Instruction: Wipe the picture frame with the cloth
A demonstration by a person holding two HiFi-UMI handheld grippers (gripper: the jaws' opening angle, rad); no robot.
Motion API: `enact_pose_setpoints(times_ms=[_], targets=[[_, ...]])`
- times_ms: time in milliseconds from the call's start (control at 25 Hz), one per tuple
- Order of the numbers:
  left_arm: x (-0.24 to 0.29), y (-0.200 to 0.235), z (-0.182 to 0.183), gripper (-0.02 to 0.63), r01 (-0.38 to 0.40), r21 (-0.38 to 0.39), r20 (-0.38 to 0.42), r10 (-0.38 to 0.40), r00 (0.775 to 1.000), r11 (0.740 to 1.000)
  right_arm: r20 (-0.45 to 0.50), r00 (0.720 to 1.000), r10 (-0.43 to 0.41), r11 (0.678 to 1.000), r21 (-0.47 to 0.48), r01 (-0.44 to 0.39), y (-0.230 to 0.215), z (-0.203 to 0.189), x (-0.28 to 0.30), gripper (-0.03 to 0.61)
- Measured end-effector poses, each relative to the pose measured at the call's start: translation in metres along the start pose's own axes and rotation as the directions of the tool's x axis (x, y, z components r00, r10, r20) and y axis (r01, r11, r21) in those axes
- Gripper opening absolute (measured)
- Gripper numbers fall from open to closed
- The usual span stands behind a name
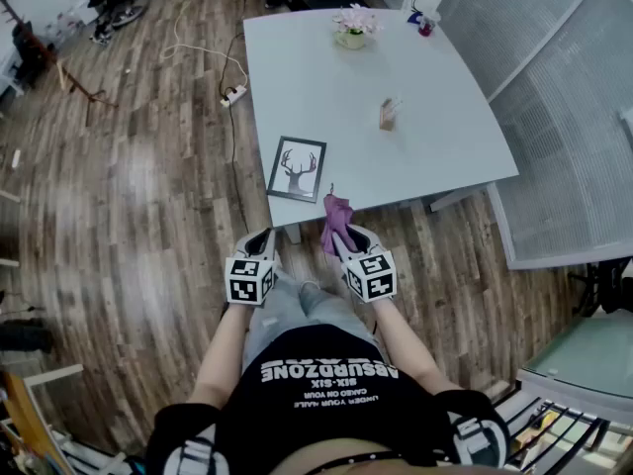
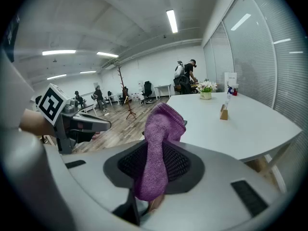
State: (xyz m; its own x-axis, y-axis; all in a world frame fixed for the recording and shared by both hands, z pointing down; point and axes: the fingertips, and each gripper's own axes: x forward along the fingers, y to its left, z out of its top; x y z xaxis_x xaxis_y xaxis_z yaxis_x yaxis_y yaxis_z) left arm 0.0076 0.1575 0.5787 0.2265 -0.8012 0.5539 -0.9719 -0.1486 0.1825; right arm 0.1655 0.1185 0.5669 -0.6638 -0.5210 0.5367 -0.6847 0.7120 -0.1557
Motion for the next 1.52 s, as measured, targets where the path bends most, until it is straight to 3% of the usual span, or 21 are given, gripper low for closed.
enact_pose_setpoints(times_ms=[280, 640, 960, 1520], targets=[[0.0, 0.0, 0.01, 0.015, 0.007, 0.023, 0.001, -0.007, 1.0, 1.0, 0.004, 1.0, -0.028, 1.0, -0.002, 0.028, -0.013, 0.01, 0.002, 0.109], [0.026, 0.034, 0.028, 0.015, 0.009, 0.019, -0.012, -0.009, 1.0, 1.0, 0.034, 0.999, -0.024, 1.0, -0.01, 0.024, -0.021, 0.046, 0.042, 0.109], [0.07, 0.071, 0.046, 0.014, 0.045, 0.038, -0.065, -0.043, 0.997, 0.998, 0.02, 0.999, -0.031, 0.999, -0.008, 0.031, -0.036, 0.08, 0.093, 0.11], [0.134, 0.104, 0.039, 0.015, 0.154, 0.049, -0.186, -0.142, 0.972, 0.987, -0.062, 0.997, -0.05, 0.999, -0.017, 0.049, -0.054, 0.109, 0.181, 0.112]])
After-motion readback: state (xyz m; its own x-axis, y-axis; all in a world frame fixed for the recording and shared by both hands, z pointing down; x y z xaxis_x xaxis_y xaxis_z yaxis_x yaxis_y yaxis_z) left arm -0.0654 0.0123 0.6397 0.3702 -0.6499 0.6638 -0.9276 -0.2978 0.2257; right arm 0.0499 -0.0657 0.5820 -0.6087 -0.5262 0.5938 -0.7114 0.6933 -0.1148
